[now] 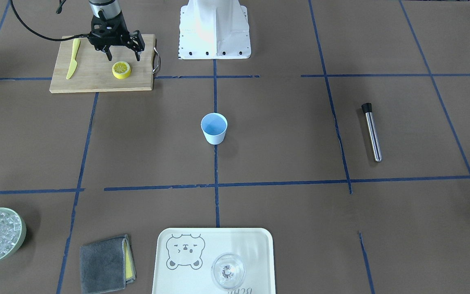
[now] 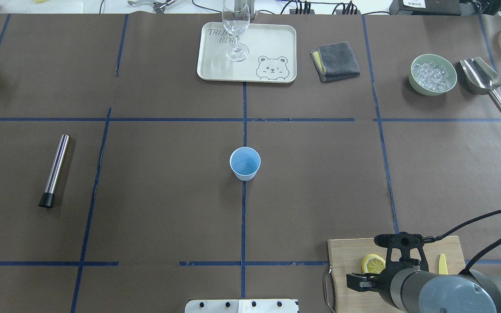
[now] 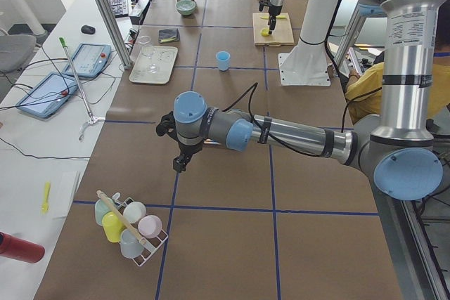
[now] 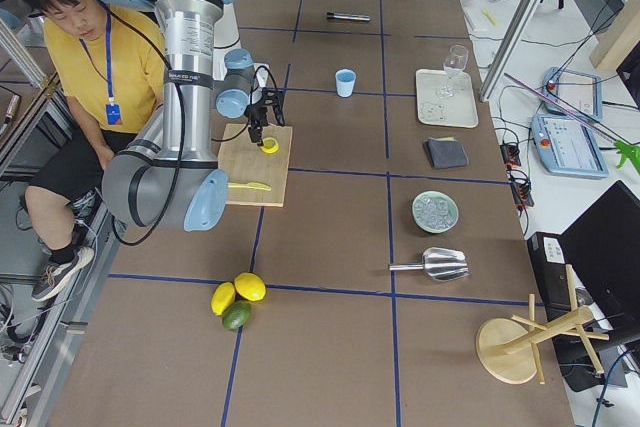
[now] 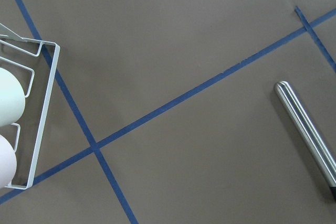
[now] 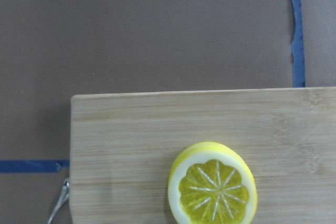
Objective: Squeeze lemon into cup
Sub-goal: 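Lower the right gripper onto the lemon slice on the cutting board, then close the right gripper on the lemon slice and lift it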
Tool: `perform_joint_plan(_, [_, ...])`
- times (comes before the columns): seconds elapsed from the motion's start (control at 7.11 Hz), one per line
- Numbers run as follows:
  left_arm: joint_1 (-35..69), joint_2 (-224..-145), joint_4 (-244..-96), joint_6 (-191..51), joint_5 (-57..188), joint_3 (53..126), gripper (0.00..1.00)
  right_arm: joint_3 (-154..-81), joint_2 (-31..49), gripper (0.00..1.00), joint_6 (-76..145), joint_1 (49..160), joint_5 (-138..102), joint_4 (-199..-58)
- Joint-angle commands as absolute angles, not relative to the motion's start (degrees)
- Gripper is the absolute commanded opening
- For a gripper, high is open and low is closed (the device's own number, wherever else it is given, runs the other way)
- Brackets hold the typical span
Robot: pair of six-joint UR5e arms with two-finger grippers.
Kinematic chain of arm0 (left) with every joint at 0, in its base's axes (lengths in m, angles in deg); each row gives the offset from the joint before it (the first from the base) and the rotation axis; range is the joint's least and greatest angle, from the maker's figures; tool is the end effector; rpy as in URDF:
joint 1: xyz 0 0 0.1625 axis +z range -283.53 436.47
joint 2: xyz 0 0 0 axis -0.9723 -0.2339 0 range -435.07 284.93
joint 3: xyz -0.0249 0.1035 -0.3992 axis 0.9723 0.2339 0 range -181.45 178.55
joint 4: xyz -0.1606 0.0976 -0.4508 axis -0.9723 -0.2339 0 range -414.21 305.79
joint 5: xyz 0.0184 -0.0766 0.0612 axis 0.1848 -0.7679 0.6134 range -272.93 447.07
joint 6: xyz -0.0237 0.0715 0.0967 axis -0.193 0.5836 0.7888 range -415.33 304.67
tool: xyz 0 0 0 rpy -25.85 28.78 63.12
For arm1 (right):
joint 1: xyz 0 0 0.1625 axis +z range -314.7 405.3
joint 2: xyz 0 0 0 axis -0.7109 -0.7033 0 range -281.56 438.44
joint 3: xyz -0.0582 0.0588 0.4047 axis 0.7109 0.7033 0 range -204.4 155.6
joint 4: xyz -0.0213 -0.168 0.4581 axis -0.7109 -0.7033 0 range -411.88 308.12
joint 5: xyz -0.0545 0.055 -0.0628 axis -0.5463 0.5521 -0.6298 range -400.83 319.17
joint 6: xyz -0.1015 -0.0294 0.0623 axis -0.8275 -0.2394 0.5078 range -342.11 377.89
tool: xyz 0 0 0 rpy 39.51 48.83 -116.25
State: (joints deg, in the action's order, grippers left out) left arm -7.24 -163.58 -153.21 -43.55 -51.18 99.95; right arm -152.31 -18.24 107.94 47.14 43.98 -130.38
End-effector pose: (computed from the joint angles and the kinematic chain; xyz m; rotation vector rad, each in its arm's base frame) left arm 0.0211 -0.5741 0.5396 0.3524 0.8247 0.4329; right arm -0.5049 -0.1607 0.3513 0.0978 -0.7440 0.0651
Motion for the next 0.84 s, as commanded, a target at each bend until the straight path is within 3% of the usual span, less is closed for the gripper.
perform_joint_plan(0.0, [-7.29,-163.58,-153.17,-43.55,-51.18,99.98,1.0,-150.79,-17.71,1.0,108.07,47.06,43.98,-130.89])
perform_joint_plan(0.7, [-7.29,-162.43,-153.35,-43.37,-51.18,100.59,1.0,-148.67,-17.18,0.92,107.89,49.35,43.98,-130.8])
